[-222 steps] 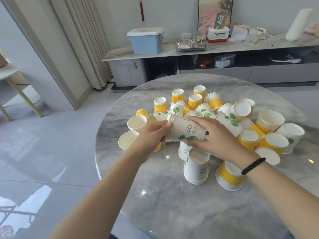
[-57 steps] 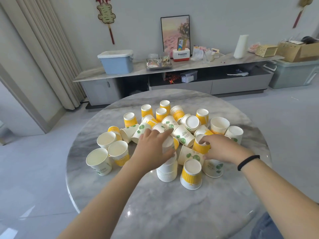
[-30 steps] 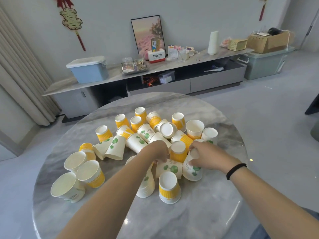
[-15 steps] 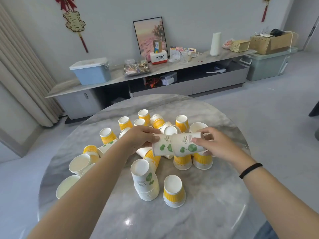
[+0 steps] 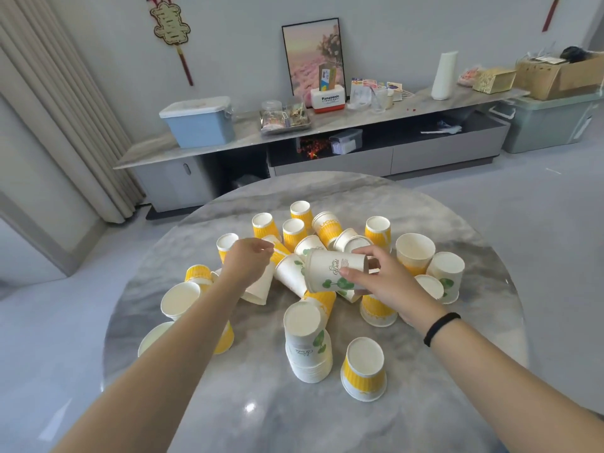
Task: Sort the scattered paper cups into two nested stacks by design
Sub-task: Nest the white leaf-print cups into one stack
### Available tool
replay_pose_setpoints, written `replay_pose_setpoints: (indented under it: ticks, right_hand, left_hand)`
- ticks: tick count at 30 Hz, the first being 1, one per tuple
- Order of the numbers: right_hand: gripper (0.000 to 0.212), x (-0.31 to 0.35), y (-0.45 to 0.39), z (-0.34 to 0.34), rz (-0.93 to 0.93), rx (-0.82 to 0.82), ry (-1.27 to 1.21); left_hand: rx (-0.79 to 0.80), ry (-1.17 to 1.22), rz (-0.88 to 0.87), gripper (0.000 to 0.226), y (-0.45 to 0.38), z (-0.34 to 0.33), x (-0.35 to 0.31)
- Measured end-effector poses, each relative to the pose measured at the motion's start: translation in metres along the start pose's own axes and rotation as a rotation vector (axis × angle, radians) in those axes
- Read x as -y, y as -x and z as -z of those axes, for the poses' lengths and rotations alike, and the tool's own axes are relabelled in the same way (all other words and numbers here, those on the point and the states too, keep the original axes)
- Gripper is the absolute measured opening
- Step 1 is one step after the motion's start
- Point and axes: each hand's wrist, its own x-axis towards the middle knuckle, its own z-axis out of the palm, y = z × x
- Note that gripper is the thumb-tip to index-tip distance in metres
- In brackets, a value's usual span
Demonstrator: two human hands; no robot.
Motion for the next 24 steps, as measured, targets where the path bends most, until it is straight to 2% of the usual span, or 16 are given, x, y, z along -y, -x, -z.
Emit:
replay_pose_setpoints:
  ticks: [1,3,5,9,16,24]
  right_hand:
    - [0.049,-0.001,-0.002,-0.002,-0.006,-0.014,-0.002]
    - [0.049,-0.004,-0.009,-0.008,-0.006,-0.02,-0.005]
    - [0.048,-0.007,-0.013,-0.011,0.01,-0.013,0.0]
    - [0.046,-0.014,-0.02,-0.015,0.019,0.005,0.036]
    - [0.043,-0.023,-0.028,-0.014,0.025,0.021,0.066]
    - [0.043,-0.024,-0.033,-0.015,0.043,0.018,0.102]
  left_hand:
    - [-0.034,-0.142,-0.005,0.026,-0.006,0.003,0.007]
    - [0.0,-0.348,0.013,0.03,-0.013,0.006,0.019]
    - [0.05,-0.473,0.031,0.039,-0.018,0.004,0.026]
    - [0.052,-0.683,0.042,0.06,-0.032,-0.005,0.041]
    - [0.124,-0.86,0.071,0.08,-0.037,-0.028,0.062]
    - [0.093,-0.84,0.005,0.066,-0.025,-0.013,0.045]
